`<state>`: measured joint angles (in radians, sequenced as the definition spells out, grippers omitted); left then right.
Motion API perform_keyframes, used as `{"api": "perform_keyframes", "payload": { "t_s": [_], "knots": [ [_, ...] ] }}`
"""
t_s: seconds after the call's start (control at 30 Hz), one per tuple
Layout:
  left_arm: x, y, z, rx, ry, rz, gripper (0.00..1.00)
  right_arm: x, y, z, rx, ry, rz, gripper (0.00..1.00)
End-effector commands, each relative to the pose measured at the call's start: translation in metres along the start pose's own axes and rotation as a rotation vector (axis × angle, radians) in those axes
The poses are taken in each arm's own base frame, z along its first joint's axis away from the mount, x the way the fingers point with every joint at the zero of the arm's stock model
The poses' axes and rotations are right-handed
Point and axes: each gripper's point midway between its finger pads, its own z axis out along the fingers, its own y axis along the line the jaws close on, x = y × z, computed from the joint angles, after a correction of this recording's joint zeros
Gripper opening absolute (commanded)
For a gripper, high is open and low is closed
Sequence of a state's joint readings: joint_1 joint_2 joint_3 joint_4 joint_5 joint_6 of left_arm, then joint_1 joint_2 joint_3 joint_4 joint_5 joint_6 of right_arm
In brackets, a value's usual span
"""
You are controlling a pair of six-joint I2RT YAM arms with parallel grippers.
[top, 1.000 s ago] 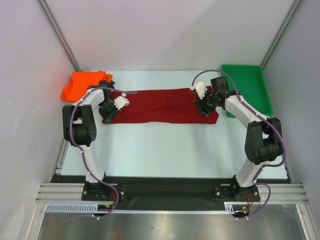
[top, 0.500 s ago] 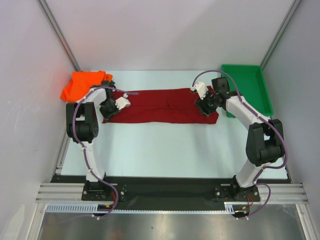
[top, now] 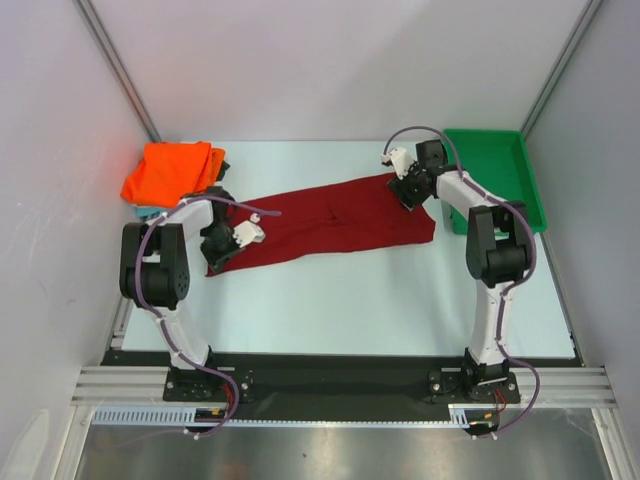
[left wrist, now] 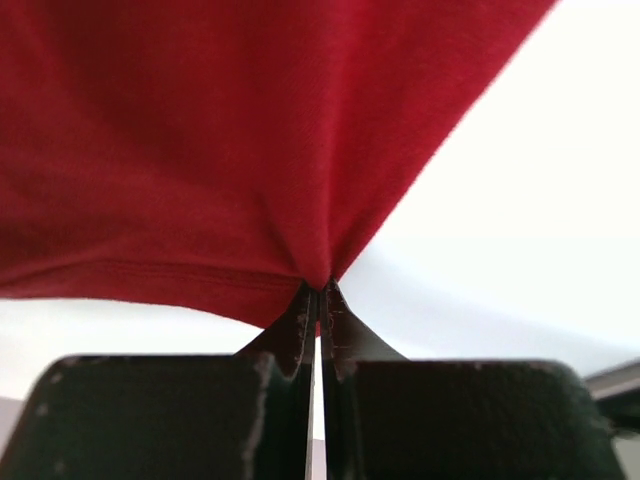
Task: Fold and stack the t-shirts
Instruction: Fold the tshirt
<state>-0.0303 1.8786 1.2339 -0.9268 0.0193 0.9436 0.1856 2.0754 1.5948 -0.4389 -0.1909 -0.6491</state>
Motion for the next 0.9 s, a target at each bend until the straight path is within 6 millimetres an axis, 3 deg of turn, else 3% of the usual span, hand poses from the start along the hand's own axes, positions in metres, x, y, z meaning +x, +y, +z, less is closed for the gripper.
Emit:
{"api": "perform_keyframes", "payload": {
  "t_s": [0.0,0.2,0.23,0.43,0.53,0.87],
  "knots": [
    [0.007,-0.045,-0.009,0.106,0.001,-0.035,0.00,-0.031,-0.025,0.012,0.068,-0.060,0.000,0.59],
    [0.012,-0.071,-0.021,0.119,0.007,-0.063,0.00,-0.038,-0.026,0.038,0.037,-0.020,-0.002,0.58],
    [0.015,-0.077,-0.020,0.127,0.015,-0.065,0.00,-0.029,-0.021,0.045,0.023,0.009,0.001,0.58],
    [0.022,-0.098,-0.023,0.135,0.030,-0.092,0.00,-0.030,-0.013,0.058,-0.001,0.054,-0.021,0.57],
    [0.021,-0.110,-0.027,0.142,0.022,-0.090,0.00,-0.024,-0.006,0.074,-0.025,0.077,-0.004,0.57],
    [0.018,-0.148,-0.038,0.194,0.018,-0.078,0.01,-0.072,0.007,0.116,0.007,-0.027,-0.056,0.59]
  ]
}}
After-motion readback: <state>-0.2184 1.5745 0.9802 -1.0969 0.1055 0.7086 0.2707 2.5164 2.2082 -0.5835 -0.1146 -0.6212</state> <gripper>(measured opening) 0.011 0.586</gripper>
